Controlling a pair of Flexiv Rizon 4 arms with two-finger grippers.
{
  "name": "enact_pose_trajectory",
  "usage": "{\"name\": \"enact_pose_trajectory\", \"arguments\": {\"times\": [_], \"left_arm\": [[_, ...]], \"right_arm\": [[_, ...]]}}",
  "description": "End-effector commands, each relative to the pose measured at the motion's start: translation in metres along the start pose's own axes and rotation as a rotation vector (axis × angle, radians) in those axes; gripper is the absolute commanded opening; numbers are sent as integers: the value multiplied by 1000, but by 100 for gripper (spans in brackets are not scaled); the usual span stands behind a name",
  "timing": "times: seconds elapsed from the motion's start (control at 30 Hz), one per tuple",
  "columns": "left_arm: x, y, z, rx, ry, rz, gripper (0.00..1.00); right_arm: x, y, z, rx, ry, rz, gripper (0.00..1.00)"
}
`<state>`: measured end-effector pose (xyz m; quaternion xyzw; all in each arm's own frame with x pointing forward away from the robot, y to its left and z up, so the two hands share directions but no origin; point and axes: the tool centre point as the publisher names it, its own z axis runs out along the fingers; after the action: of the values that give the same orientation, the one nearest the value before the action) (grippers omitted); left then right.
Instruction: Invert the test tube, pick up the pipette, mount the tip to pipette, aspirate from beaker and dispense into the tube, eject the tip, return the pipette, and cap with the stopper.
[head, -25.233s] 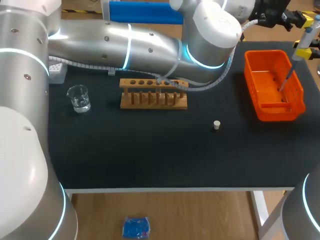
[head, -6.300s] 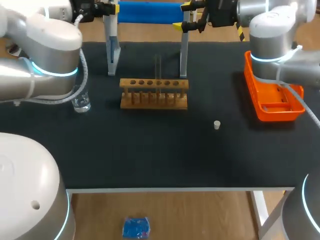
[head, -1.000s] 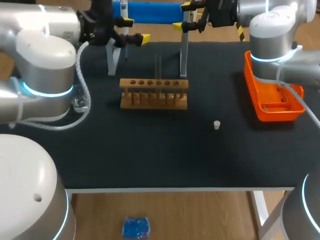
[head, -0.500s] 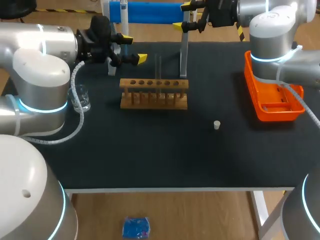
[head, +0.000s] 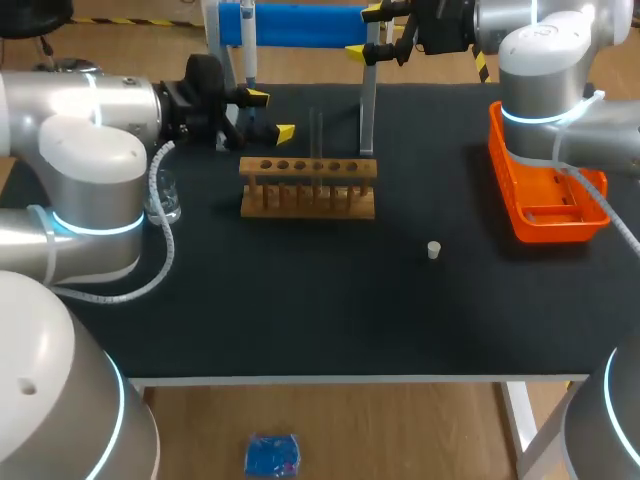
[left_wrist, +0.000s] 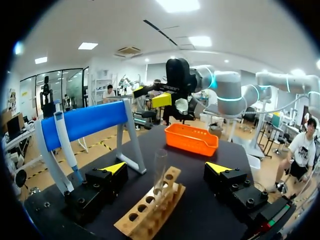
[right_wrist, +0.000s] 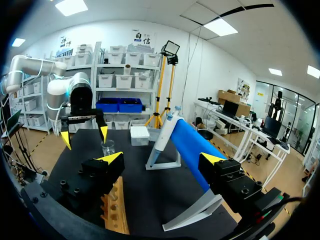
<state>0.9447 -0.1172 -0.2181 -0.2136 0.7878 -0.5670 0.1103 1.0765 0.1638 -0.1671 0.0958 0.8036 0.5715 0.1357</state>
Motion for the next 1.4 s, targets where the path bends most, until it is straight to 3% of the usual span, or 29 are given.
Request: {"name": "enact_pose_trajectory", "arguments": {"times": [0.03, 1.0, 1.17, 1.4], "left_arm": [[3, 8, 7, 39, -24, -3, 100], [4, 8, 8, 47, -48, -4, 100], [4, 8, 8, 47, -48, -4, 100], [4, 8, 8, 47, -48, -4, 100]], "right_arm": [[-1, 1, -1, 4, 4, 1, 100], [-1, 1, -1, 4, 4, 1, 100], [13, -5, -29, 33, -9, -33, 100], [43, -19, -96, 59, -25, -56, 100]]}}
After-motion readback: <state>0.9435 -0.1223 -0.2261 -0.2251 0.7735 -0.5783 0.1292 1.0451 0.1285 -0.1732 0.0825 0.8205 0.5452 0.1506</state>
